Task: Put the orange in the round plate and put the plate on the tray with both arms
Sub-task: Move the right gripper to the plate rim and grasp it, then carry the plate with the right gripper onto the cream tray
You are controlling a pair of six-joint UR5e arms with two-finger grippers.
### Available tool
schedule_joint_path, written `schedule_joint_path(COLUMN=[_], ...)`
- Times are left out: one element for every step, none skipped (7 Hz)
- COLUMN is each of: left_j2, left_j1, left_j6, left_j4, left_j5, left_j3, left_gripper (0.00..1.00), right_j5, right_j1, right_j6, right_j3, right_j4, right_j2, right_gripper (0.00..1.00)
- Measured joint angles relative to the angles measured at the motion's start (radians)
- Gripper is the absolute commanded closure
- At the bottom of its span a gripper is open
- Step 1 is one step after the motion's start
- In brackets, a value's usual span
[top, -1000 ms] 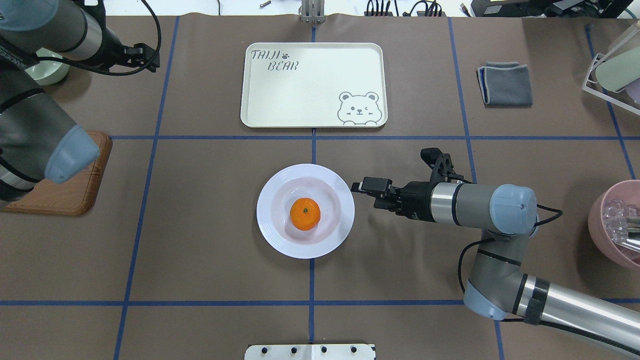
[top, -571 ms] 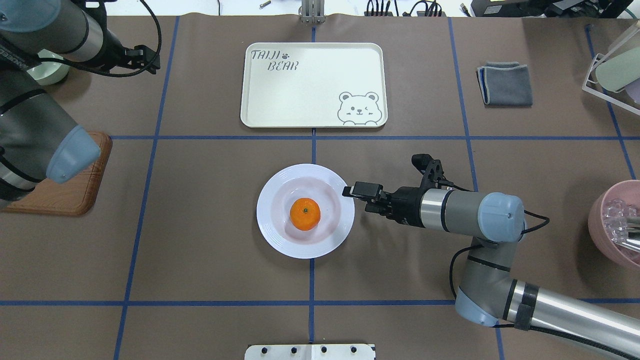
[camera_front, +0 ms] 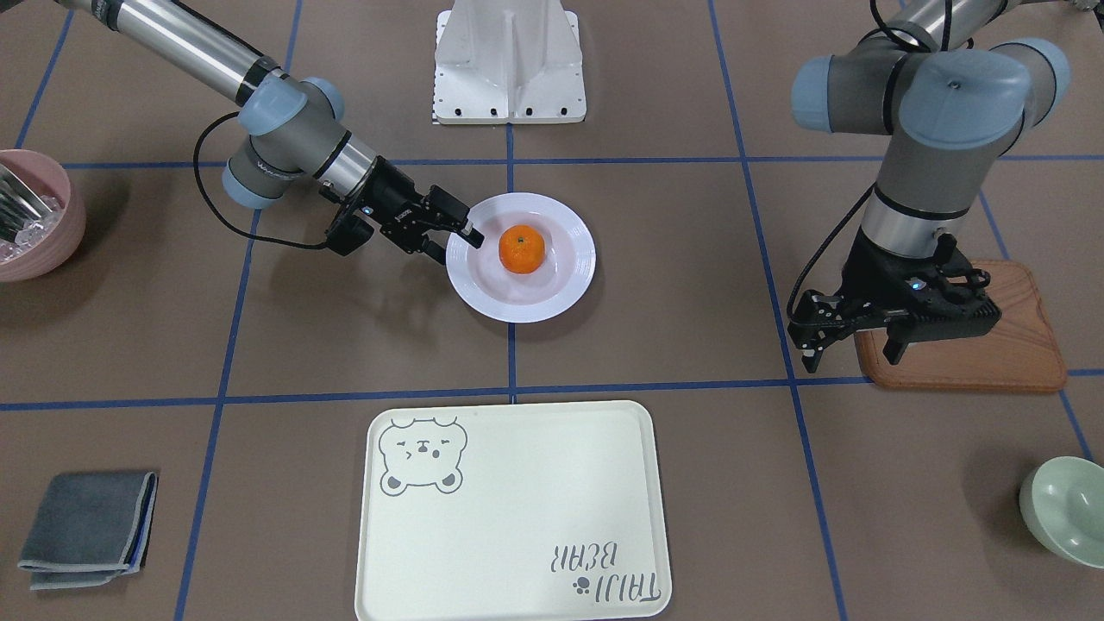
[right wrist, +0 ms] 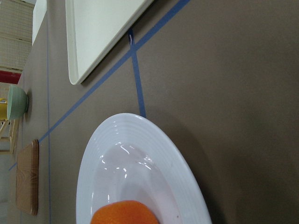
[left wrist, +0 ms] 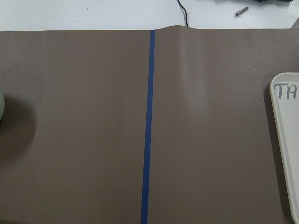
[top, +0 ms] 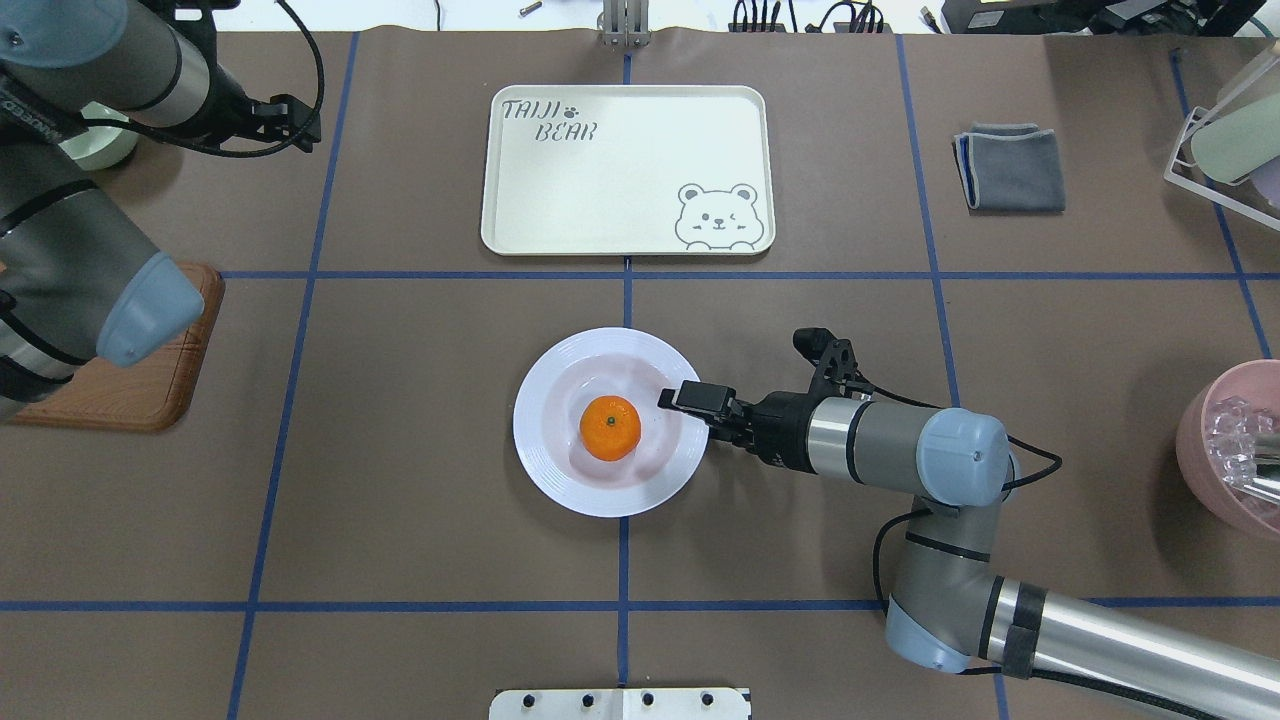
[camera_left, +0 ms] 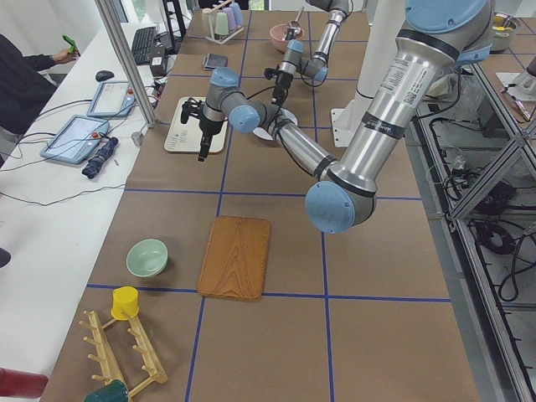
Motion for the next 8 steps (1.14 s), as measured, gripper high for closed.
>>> schedule_joint_path(left_j2=[0.000, 0.000, 0.000, 0.001, 0.001, 0.001, 0.001, 0.001], left_j1=[0.001, 0.001, 0.002, 0.002, 0.003, 0.003, 0.003, 0.003], left_j6=[0.000, 0.000, 0.000, 0.000, 0.000, 0.000, 0.000, 0.000], left_j4=[0.000, 0.000, -0.001, -0.001, -0.001, -0.002, -0.002, -0.002], left_j5=[0.000, 0.000, 0.000, 0.000, 0.000, 0.000, 0.000, 0.000], left_j3=[0.001, 0.002, 0.003, 0.004, 0.005, 0.007, 0.008, 0.011], left_gripper=[0.02, 0.02, 0.02, 0.02, 0.02, 0.02, 0.02, 0.02], right_j5=[-0.002, -0.003, -0.004, -0.006, -0.009, -0.011, -0.016, -0.024], right_j1=[-0.002, -0.005, -0.008, -0.010, -0.012, -0.012, -0.015, -0.018], right_j6=[0.003, 0.005, 0.006, 0.006, 0.007, 0.016, 0.037, 0.052], right_j3=[-0.002, -0.004, -0.015, -0.030, -0.037, -0.040, -0.041, -0.041], right_j4=[0.000, -0.001, -0.002, -0.002, -0.002, -0.002, -0.002, -0.002], right_j2=[0.005, 0.010, 0.019, 0.031, 0.038, 0.044, 0.048, 0.050], right_gripper=[0.00, 0.00, 0.00, 0.00, 0.11, 0.67, 1.00, 1.00])
